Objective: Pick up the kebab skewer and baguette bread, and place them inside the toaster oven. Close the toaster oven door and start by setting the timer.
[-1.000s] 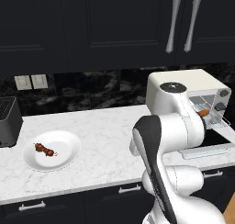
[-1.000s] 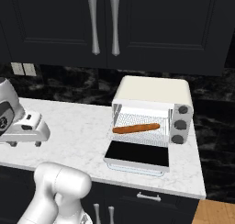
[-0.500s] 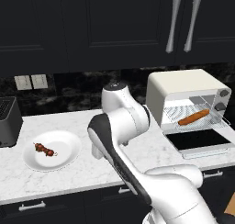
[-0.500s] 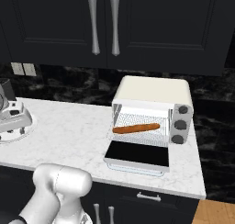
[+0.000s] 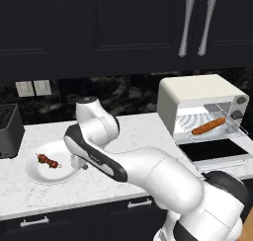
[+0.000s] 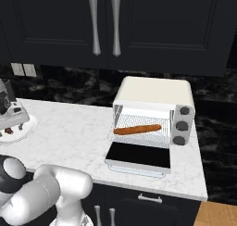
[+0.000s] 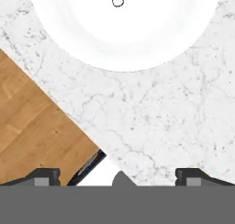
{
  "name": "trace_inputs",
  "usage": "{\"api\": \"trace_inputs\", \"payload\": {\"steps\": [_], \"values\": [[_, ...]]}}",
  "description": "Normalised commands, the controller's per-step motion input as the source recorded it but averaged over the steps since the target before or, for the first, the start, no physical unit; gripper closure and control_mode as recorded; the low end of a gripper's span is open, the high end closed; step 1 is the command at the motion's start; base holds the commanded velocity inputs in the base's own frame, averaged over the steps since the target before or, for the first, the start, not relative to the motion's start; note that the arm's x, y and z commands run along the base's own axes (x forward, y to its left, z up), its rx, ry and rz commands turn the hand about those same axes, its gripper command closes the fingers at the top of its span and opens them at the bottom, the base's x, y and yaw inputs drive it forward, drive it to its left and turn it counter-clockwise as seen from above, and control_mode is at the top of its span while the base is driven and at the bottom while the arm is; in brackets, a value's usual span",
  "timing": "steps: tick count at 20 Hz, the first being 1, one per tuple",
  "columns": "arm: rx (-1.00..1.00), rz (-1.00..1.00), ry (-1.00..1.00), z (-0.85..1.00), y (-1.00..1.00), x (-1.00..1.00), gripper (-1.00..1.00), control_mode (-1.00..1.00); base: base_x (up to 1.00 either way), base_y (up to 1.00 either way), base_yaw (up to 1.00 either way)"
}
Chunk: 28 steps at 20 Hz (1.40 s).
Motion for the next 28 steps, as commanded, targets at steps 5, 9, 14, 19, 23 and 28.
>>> {"api": "trace_inputs", "payload": {"steps": [5, 9, 14, 19, 23, 28], "values": [[0.02, 0.22, 0.11, -0.51, 0.72, 0.99, -1.0, -1.0, 0.0, 0.0, 0.0], [0.0, 0.14, 0.05, -0.42, 0.95, 0.86, -1.0, -1.0, 0.0, 0.0, 0.0], [-0.02, 0.01, 0.03, -0.6, 0.96, 0.45, -1.0, -1.0, 0.0, 0.0, 0.0], [-0.02, -0.01, 0.0, -0.32, 0.54, 0.72, -1.0, -1.0, 0.0, 0.0, 0.0], [-0.08, 0.0, 0.0, 0.0, 0.44, 0.54, -1.0, -1.0, 0.0, 0.0, 0.0], [-0.14, -0.03, 0.02, 0.0, 0.23, 0.3, -1.0, -1.0, 0.0, 0.0, 0.0]]}}
